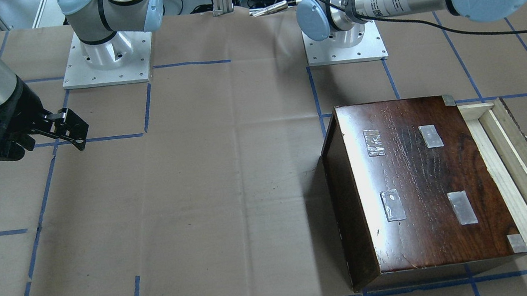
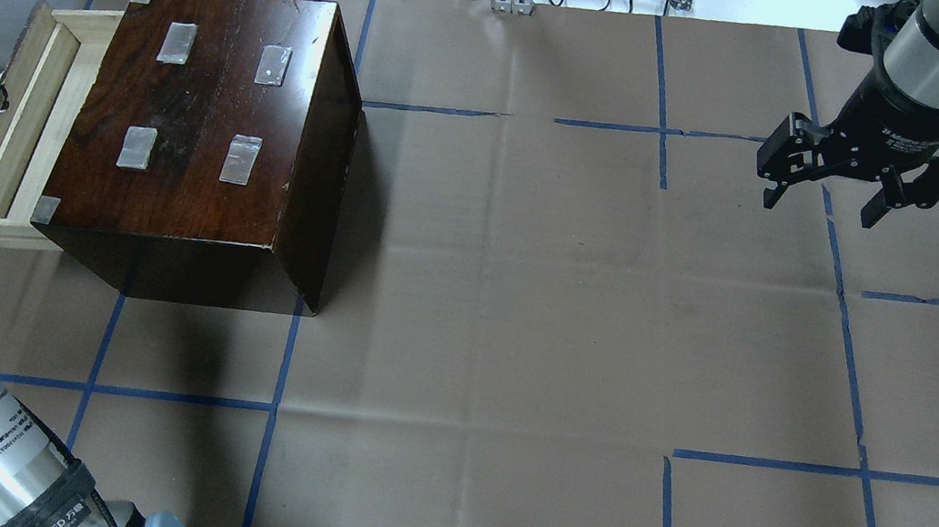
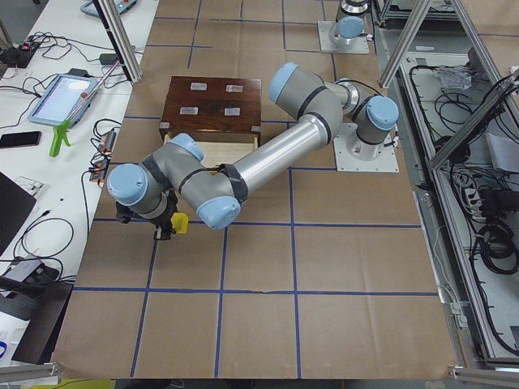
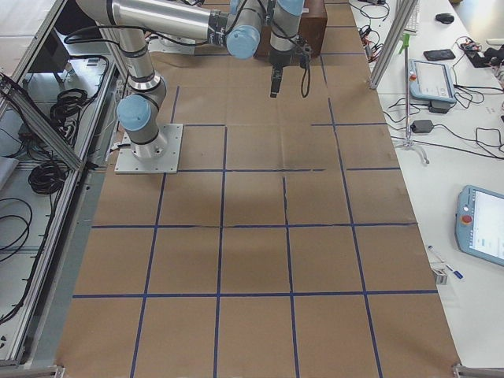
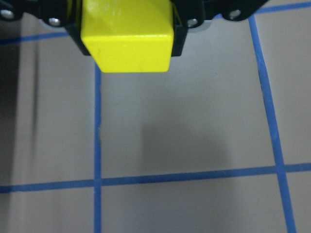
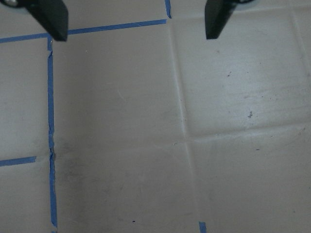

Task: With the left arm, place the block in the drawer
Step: 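Lower the left gripper and grasp the yellow cube, then carry the yellow cube over the open drawer with the left gripper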

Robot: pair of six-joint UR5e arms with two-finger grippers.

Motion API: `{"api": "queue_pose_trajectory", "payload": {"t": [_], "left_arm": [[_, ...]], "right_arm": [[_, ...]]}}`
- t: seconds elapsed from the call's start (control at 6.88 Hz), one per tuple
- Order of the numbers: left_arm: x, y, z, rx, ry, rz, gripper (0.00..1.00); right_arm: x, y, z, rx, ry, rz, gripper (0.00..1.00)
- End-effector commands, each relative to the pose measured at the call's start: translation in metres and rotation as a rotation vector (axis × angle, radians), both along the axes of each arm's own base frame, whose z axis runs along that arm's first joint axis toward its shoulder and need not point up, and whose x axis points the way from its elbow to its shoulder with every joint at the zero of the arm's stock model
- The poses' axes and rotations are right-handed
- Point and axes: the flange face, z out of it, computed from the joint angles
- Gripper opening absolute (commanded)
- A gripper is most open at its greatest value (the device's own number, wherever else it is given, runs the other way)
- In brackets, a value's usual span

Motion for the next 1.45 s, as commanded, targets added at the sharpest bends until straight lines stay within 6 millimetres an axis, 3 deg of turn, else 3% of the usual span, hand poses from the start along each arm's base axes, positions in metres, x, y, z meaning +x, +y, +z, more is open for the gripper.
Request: {"api": "queue_pose_trajectory", "payload": {"t": [0.0, 0.15, 0.29, 0.58, 1.02, 1.16, 1.31], "left_arm": [[-0.034, 0.032, 0.020, 0.061, 0.050, 0.034, 0.25], [-0.056, 0.049, 0.036, 0.058, 0.040, 0.055, 0.25], [-0.076, 0.068, 0.034, 0.065, 0.035, 0.103, 0.25], [-0.176, 0.085, 0.037, -0.007, -0.043, 0.117, 0.25], [-0.277, 0.127, 0.022, -0.084, -0.099, 0.163, 0.26], [-0.297, 0.137, 0.035, -0.100, -0.111, 0.167, 0.26], [-0.300, 0.142, 0.038, -0.105, -0.113, 0.165, 0.26]], "right_arm": [[0.000, 0.000, 0.000, 0.000, 0.000, -0.001, 1.00], [0.000, 0.000, -0.001, 0.002, 0.000, -0.001, 1.00], [0.000, 0.000, 0.000, 0.000, 0.000, 0.000, 1.00], [0.000, 0.000, -0.001, 0.002, 0.000, 0.000, 1.00], [0.000, 0.000, -0.001, 0.002, 0.000, -0.001, 1.00], [0.000, 0.000, 0.000, 0.000, 0.000, 0.000, 1.00], [0.000, 0.000, -0.001, 0.002, 0.000, -0.001, 1.00]]}}
